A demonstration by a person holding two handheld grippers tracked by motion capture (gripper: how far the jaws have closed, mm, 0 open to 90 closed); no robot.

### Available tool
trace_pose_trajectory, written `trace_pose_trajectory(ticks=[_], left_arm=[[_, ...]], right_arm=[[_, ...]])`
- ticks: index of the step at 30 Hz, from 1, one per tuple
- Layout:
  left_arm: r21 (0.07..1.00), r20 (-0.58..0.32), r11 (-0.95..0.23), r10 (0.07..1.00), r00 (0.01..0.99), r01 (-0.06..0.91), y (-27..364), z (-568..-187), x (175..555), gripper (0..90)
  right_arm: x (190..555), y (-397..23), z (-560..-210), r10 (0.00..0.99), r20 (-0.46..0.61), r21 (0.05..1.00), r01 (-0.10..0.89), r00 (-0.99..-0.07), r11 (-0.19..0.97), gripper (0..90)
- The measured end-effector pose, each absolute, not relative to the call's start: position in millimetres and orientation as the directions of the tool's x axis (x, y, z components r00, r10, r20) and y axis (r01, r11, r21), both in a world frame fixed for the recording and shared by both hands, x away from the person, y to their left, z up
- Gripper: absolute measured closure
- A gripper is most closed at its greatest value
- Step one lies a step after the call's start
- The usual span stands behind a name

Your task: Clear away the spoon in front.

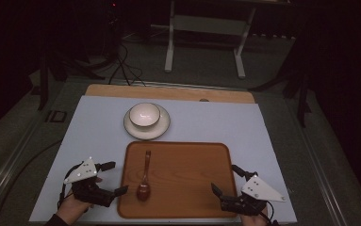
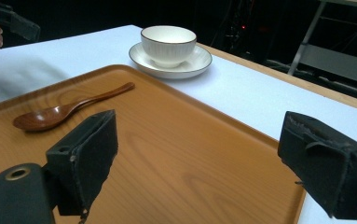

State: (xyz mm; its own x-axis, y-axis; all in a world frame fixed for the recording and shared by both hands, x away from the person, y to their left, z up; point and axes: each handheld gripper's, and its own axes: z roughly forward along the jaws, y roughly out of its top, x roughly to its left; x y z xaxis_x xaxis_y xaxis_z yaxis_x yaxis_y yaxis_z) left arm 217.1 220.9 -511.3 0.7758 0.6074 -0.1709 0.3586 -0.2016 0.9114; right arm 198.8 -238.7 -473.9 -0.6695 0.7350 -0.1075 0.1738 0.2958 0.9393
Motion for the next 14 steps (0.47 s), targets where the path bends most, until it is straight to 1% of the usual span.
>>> trace_pose_trajectory(ticks=[3,7,10,14], left_arm=[[0.918,-0.165,-0.192,0.609,0.776,0.346,220.9,-512.5,217.9,1.6],[0.932,-0.193,-0.139,0.594,0.781,0.336,221.3,-512.8,220.1,1.6],[0.933,-0.18,-0.142,0.61,0.772,0.33,222.2,-513.3,220.0,1.6],[0.931,-0.183,-0.142,0.611,0.77,0.335,222.6,-513.2,220.2,1.5]], right_arm=[[200.1,-237.8,-475.4,0.733,-0.106,0.937,0.18,-0.672,0.3,11.9],[200.9,-237.1,-476.3,0.73,-0.105,0.934,0.186,-0.675,0.306,11.9],[200.7,-237.6,-476.1,0.731,-0.104,0.934,0.187,-0.674,0.305,11.9],[200.3,-238.2,-475.8,0.732,-0.103,0.934,0.187,-0.673,0.304,11.9]])
